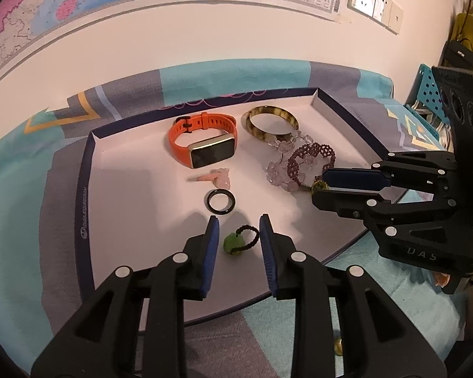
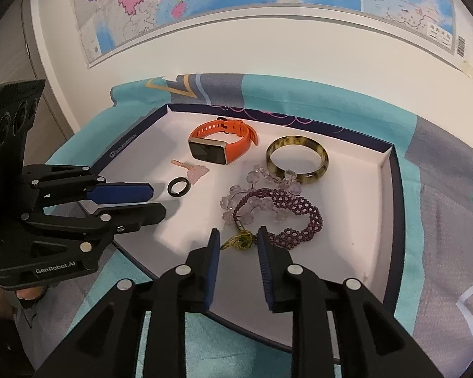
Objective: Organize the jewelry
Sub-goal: 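Lower both items into the box and open both tools, then withdraw both tools toward the yellow pendant and silver ring, then grasp the yellow bead pendant with the left tool while the right tool grasps the silver ring, then lift the yellow pendant with the left tool while the right tool lifts the silver ring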
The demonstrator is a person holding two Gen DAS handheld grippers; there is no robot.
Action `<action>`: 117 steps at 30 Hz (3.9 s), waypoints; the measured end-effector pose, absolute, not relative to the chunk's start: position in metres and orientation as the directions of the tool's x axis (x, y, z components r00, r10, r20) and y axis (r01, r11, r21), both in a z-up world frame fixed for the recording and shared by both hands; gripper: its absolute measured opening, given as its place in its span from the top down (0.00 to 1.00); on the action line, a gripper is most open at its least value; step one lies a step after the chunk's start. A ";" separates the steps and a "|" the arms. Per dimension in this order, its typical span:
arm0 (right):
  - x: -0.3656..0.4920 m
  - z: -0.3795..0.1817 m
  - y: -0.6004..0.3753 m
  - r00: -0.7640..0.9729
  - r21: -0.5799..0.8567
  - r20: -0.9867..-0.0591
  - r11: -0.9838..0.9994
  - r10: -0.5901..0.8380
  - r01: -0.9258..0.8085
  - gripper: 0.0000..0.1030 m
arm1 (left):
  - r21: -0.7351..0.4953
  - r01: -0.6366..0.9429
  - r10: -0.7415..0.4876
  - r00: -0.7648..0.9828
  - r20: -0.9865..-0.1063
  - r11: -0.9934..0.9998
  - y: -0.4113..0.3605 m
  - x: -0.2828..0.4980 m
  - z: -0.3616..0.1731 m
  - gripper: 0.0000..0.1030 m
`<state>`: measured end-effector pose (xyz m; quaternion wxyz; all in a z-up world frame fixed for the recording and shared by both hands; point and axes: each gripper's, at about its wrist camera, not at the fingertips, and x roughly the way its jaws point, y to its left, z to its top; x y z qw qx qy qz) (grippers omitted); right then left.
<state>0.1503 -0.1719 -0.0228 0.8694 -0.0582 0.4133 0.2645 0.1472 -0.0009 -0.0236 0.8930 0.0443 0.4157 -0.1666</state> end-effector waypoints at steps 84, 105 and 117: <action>0.049 -0.027 -0.170 0.513 0.116 -0.749 0.846 0.419 -0.521 0.85 | -0.123 0.393 -0.349 0.580 -0.736 0.911 0.003 0.035 -0.029 0.83; 0.048 -0.017 -0.179 0.528 0.165 -0.711 0.841 0.464 -0.516 0.85 | -0.104 0.388 -0.338 0.602 -0.723 0.916 0.001 0.033 -0.019 0.83; 0.050 -0.016 -0.180 0.533 0.171 -0.703 0.839 0.471 -0.516 0.85 | -0.103 0.383 -0.335 0.612 -0.716 0.918 0.003 0.034 -0.016 0.83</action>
